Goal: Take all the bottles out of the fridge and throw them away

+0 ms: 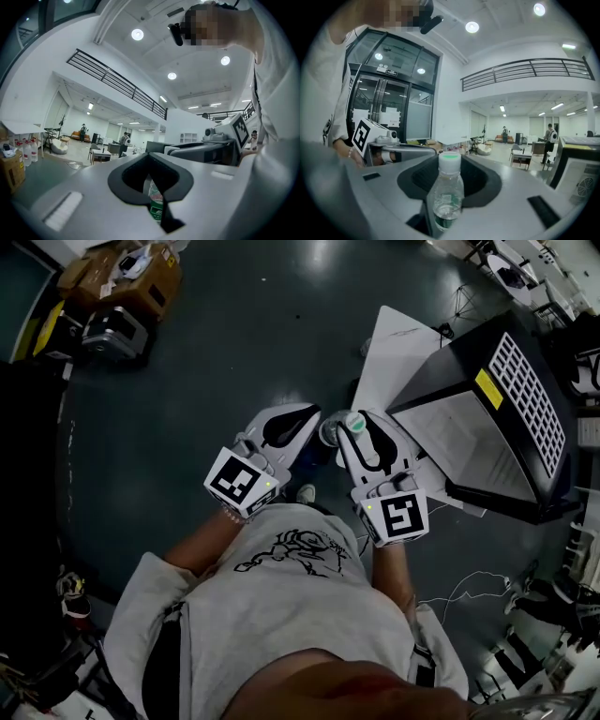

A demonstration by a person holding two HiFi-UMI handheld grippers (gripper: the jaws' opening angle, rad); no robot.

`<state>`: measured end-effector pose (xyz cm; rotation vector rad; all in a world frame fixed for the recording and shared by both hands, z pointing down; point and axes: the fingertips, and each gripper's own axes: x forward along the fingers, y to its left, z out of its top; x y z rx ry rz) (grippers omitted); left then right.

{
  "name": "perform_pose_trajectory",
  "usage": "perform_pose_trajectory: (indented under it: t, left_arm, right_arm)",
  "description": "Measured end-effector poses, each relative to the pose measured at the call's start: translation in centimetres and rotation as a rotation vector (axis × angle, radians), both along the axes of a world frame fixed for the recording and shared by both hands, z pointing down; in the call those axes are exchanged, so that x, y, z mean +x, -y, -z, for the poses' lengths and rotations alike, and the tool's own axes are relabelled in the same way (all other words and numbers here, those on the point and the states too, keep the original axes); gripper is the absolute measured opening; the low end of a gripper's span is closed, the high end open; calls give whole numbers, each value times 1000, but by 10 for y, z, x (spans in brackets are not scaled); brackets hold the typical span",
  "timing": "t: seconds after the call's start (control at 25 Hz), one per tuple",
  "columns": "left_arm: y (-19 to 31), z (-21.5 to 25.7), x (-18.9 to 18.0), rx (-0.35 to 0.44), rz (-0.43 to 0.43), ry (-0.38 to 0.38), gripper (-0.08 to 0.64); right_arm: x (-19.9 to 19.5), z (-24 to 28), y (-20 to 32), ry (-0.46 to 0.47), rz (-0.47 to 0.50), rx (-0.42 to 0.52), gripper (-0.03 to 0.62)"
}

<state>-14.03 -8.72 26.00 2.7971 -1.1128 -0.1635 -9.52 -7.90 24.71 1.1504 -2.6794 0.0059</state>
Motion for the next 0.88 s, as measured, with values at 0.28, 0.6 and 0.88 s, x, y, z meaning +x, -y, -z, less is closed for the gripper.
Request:
perform_pose_trajectory:
  t: [0.28, 0.6, 0.88]
  left_arm:
    - [-2, -22, 3, -31, -9, 28, 9]
    - [-6, -41, 6, -57, -14, 45, 9]
    - [-4, -60, 4, -72, -14, 56, 9]
  right_arm:
    - [-2, -23, -2, -11, 10, -14, 149]
    - [-4, -44, -4, -8, 8, -36, 149]
    - [-5, -65, -3, -22, -9, -35, 149]
